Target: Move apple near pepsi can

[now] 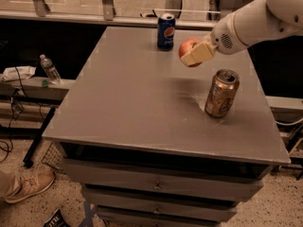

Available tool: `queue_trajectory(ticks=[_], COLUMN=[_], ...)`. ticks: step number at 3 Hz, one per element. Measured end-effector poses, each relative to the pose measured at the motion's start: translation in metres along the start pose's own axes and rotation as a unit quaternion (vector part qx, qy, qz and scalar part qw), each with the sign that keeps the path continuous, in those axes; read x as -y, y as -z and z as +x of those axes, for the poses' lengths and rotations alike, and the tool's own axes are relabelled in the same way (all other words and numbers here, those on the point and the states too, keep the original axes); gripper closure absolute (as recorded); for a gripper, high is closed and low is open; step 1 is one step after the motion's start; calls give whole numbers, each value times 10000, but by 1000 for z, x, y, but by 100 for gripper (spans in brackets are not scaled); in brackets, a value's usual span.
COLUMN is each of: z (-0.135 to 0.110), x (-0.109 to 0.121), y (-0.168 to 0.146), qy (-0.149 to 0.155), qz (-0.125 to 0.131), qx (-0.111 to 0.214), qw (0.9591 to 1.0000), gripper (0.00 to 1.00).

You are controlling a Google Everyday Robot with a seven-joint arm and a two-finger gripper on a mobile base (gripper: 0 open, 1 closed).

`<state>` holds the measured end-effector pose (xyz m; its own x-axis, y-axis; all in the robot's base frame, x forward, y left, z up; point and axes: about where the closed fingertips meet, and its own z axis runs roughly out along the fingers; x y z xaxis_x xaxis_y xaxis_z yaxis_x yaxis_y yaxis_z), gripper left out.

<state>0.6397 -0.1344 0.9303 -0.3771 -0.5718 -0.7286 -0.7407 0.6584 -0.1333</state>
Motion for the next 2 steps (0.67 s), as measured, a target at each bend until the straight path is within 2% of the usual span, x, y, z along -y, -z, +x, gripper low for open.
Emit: queue_trajectory(ticks=[2], z=[-3], x=[43], y=[-36], qy=[-360], qz=[60], qx=[-118], qw=[9993], gripper=[100])
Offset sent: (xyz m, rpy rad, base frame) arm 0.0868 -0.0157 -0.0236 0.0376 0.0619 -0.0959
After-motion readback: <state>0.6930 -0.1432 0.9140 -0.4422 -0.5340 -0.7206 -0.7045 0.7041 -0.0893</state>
